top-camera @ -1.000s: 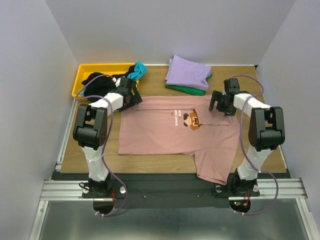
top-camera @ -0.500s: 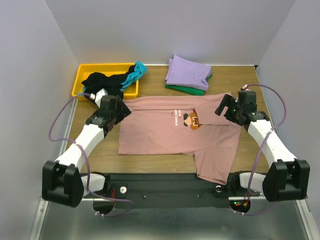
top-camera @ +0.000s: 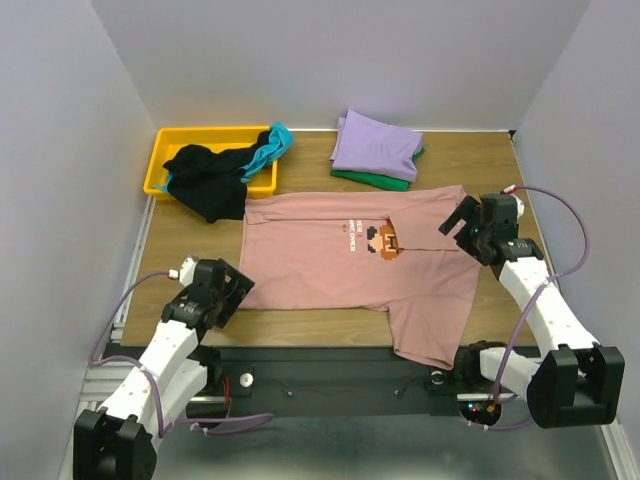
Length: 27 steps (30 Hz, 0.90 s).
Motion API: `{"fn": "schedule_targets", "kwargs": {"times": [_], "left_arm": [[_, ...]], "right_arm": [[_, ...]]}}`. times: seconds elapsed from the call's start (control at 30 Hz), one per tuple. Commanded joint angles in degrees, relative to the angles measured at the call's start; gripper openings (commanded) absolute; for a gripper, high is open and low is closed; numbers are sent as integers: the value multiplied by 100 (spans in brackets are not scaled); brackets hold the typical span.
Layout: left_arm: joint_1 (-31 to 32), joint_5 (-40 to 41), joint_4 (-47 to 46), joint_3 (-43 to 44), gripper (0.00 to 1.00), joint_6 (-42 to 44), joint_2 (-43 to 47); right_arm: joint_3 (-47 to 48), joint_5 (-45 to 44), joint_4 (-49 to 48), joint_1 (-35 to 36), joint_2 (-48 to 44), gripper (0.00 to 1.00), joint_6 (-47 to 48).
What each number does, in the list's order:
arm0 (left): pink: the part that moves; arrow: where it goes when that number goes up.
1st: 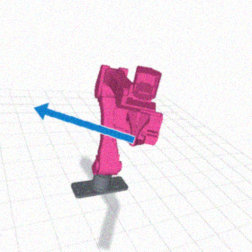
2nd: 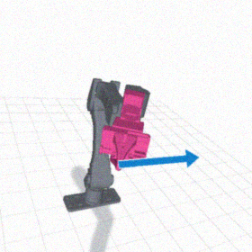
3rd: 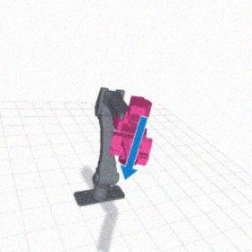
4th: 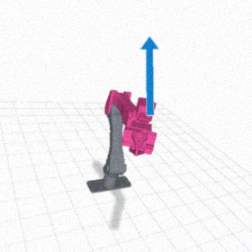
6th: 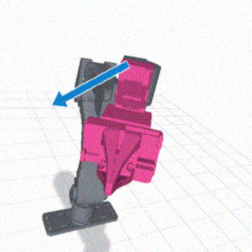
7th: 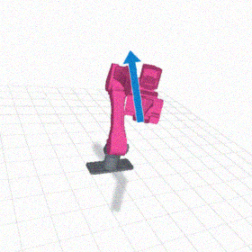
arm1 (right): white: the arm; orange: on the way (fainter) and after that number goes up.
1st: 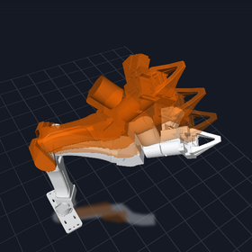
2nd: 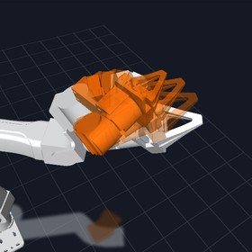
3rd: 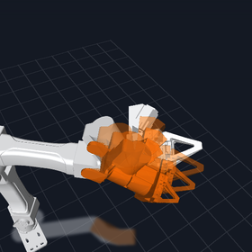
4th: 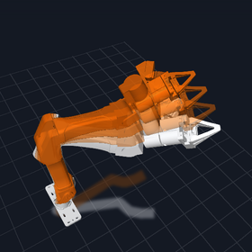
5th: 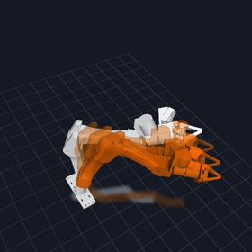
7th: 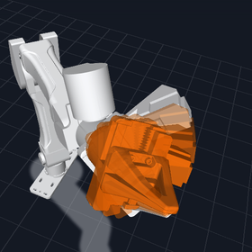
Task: Fold and stack the t-shirts
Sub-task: Fold the tshirt
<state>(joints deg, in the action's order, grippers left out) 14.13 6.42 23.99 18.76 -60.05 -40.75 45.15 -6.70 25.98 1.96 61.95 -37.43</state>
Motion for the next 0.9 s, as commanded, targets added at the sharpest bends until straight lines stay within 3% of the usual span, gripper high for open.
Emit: {"fn": "schedule_targets", "kwargs": {"times": [0.0, 0.13, 0.23, 0.33, 0.37, 0.67, 0.8, 0.87], "left_arm": [[-24, -369, 9, -40, 96, -280, -90], [-24, -536, -61, -31, 90, -148, -599], [-24, -396, -140, 39, 79, -95, -916], [-24, -308, -131, 136, 59, -77, -1101], [-24, -316, -131, 145, 47, -68, -1110], [-24, -422, -123, 84, 0, -24, -821], [-24, -387, -61, 101, 0, -50, -645], [-24, -203, -43, 162, 0, -42, -531]], "right_arm": [[3, -445, -146, -29, -69, 100, -98], [12, -543, -146, -29, -87, 100, -36], [-6, -552, -146, -37, -104, 100, -10], [-50, -569, -137, -37, -105, 100, -10], [-58, -552, -145, -29, -87, 100, -27], [-190, -122, -137, -29, -148, 100, 200], [-287, 624, 12, 15, -193, 100, 420], [-252, 846, 205, 584, -105, 100, 465]]}}
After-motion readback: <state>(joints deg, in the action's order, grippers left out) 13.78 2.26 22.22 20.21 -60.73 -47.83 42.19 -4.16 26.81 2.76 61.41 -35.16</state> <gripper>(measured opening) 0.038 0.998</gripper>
